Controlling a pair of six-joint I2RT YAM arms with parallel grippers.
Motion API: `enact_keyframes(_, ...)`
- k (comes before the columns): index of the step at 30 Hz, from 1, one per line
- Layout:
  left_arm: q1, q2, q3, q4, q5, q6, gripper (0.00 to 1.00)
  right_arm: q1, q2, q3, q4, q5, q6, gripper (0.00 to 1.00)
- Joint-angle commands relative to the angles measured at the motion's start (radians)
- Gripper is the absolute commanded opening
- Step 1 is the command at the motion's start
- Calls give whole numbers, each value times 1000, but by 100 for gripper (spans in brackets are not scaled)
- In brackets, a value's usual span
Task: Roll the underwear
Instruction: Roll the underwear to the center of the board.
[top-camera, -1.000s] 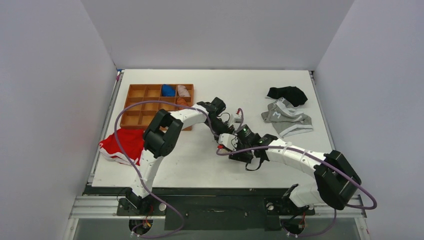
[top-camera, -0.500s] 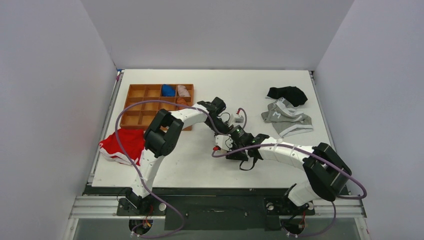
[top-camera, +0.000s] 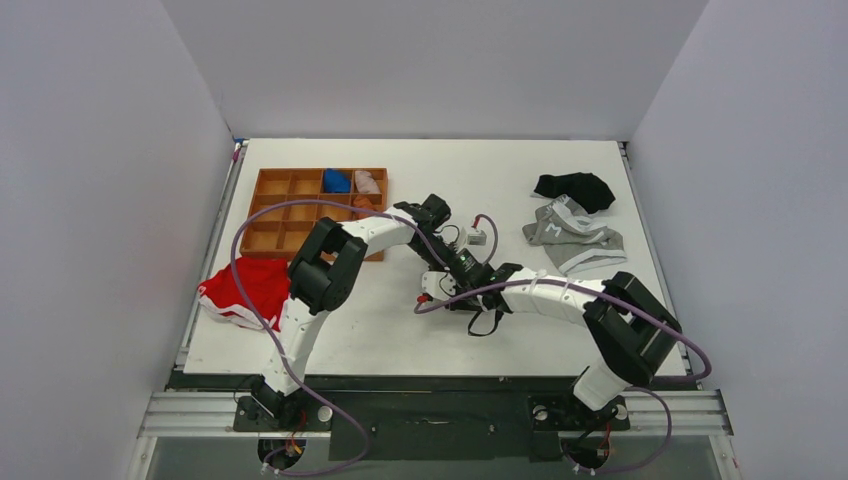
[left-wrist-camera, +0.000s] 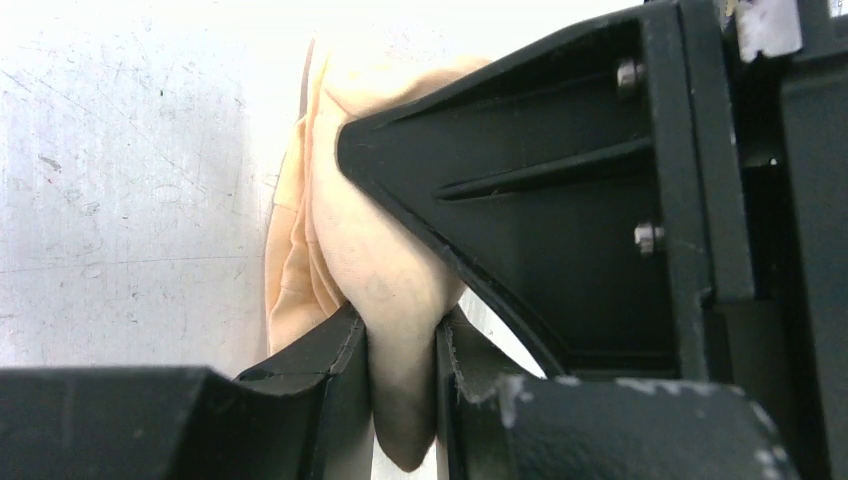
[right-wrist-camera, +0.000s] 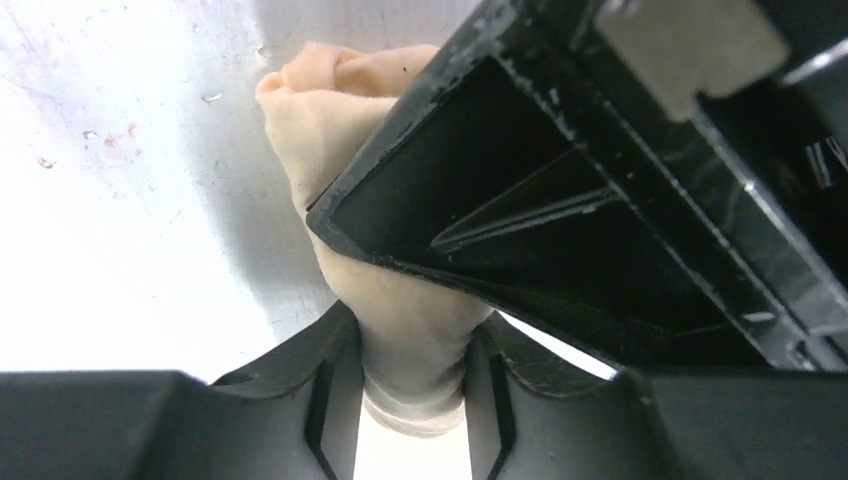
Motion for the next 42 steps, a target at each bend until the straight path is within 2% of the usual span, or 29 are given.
enact_keyframes(1, -24, 108, -66, -92, -205, 66, 0, 2, 34, 43, 21, -32, 13, 22)
enact_keyframes(3, -21, 106, -66, -92, -204, 63, 0, 0, 42, 50, 8, -41, 17, 8)
enact_keyframes(6, -15, 100, -66, -91, -203, 58, 1, -7, 54, 56, -19, -56, 24, 0)
enact_keyframes(13, 1, 81, -69, -79, -210, 46, 14, -38, 66, 70, -66, -123, 43, 0)
enact_keyframes(22, 32, -2, -127, 5, -246, 3, 46, -71, 66, 66, -91, -167, 58, 0)
enact_keyframes(28, 55, -28, -131, 12, -235, -24, 55, -98, 70, 66, -112, -203, 66, 0)
enact_keyframes(31, 66, -36, -132, 13, -227, -31, 64, -107, 73, 67, -120, -211, 67, 0)
enact_keyframes(42, 87, -59, -125, 16, -228, -47, 72, -111, 70, 60, -149, -217, 67, 0)
